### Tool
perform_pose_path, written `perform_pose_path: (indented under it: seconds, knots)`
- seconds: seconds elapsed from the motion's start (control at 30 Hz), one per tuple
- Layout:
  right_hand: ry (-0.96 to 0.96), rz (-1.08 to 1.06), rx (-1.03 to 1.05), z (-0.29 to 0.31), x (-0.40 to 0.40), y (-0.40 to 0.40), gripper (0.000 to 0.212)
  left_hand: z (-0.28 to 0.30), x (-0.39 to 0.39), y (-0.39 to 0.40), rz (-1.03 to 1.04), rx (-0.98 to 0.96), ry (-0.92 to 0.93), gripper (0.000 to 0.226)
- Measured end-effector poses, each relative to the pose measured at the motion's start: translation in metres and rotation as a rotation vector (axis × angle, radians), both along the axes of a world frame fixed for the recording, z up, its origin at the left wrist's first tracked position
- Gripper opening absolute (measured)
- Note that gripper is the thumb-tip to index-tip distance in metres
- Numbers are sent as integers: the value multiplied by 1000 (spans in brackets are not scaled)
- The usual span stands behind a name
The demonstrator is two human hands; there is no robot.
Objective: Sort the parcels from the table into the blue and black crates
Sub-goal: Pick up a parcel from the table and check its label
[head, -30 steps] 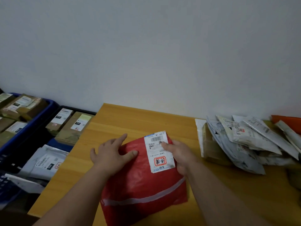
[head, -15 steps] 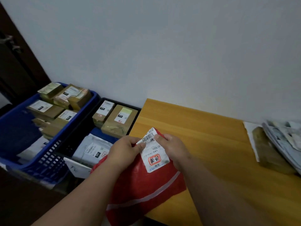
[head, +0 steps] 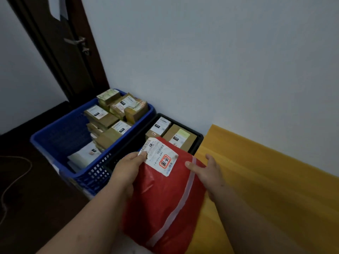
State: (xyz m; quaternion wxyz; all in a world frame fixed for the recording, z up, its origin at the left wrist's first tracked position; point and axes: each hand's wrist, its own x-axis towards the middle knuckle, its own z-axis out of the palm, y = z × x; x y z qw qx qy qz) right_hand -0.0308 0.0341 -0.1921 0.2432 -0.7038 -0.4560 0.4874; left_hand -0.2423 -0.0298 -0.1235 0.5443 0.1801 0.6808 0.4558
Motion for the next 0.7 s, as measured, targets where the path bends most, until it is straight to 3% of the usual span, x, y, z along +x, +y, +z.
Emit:
perform_pose_path:
  seconds: [0.13,0.2,0.23,0.33,0.4,0.53,0.7]
  knots:
    - [235,-55,-97,-21,-30,23,130,-9,-39,9,285,-71,-152,15]
    - [380,-7,-241,-29,-43,31,128,-19,-58,10,413,-113,-248,20]
    - [431,49,-328,-27,-52,30,118,-24,-67,9,464,-135,-294,24]
    - [529,298,-453,-20,-82,28,62,-35,-97,8,605,-173,-367,23]
    - [563,401,-489,-16,-104,33,48,-42,-121,10,662,-193,-389,22]
    - [543,412,-508,-20,-160,42,58,-55,-178,18,639,-205,-397,30]
    - [497,237,-431,-31,-249,39,67,-69,-270,24,364,-164,-212,59]
